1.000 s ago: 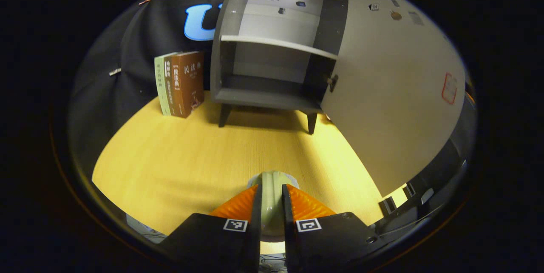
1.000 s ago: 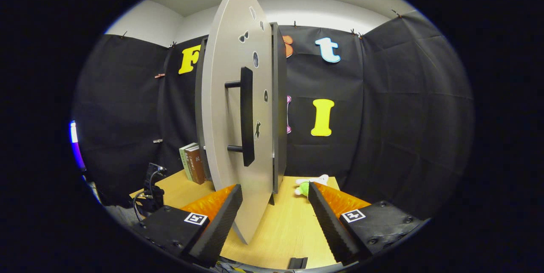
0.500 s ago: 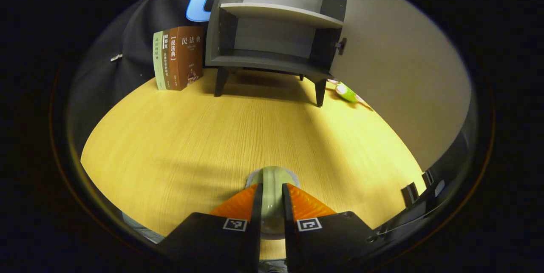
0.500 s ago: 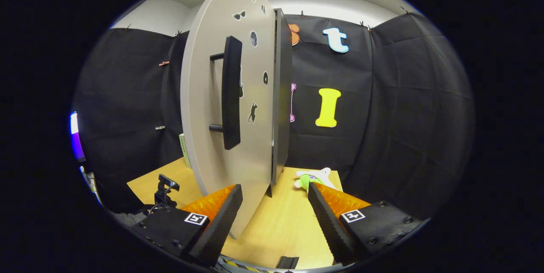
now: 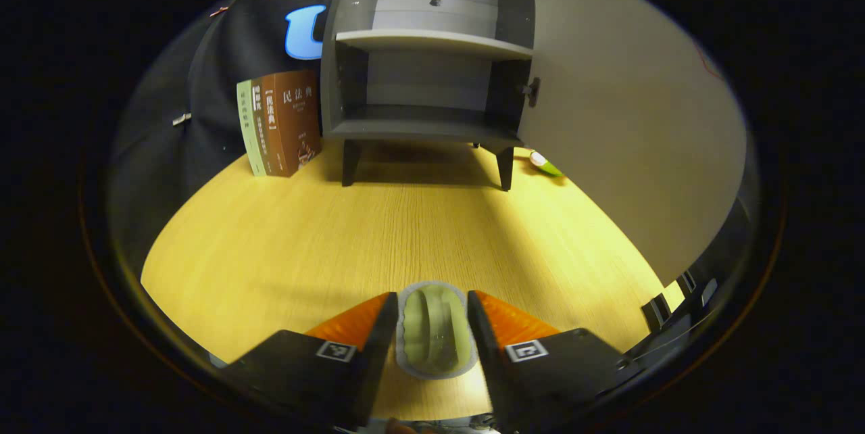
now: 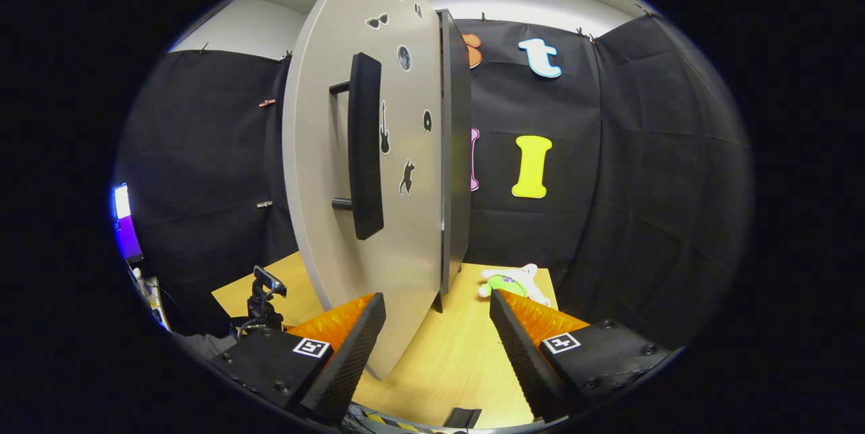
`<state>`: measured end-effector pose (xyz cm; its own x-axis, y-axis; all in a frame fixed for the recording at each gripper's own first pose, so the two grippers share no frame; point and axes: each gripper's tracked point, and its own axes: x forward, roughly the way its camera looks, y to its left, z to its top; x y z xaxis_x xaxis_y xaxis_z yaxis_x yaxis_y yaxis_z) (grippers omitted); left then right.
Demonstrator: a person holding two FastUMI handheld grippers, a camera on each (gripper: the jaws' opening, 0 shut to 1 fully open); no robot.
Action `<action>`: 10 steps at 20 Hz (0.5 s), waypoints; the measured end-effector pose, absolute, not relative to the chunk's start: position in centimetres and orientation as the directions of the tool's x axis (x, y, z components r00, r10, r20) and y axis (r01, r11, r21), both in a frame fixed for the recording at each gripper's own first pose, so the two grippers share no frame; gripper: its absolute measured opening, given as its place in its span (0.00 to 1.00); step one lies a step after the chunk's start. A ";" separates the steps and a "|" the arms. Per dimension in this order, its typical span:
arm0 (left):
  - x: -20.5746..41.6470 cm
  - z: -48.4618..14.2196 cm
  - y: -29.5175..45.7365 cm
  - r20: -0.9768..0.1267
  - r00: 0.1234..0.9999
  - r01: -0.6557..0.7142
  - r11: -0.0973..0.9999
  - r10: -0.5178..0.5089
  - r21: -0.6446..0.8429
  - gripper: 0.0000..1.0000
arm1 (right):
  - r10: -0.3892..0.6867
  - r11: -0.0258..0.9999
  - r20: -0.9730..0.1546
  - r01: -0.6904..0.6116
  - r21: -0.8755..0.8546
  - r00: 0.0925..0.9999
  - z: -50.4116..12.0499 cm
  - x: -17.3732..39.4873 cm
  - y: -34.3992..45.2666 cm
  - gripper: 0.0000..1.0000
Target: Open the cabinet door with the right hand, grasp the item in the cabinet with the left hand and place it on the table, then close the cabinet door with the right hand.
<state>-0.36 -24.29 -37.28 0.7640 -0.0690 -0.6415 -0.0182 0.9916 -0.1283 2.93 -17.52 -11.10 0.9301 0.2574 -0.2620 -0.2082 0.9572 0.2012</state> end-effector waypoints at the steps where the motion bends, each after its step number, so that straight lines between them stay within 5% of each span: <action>1: -0.3 -35.4 -23.9 -0.621 0.781 -0.011 0.993 -0.066 -0.120 0.81 | 0.268 0.954 -0.260 -0.219 0.203 0.928 -11.0 2.8 -17.2 0.98; 10: -0.1 -12.6 -19.2 -0.270 0.961 -0.068 0.998 0.065 0.000 0.95 | 0.372 0.913 -0.163 -0.329 0.243 0.914 -8.8 4.2 -14.7 0.98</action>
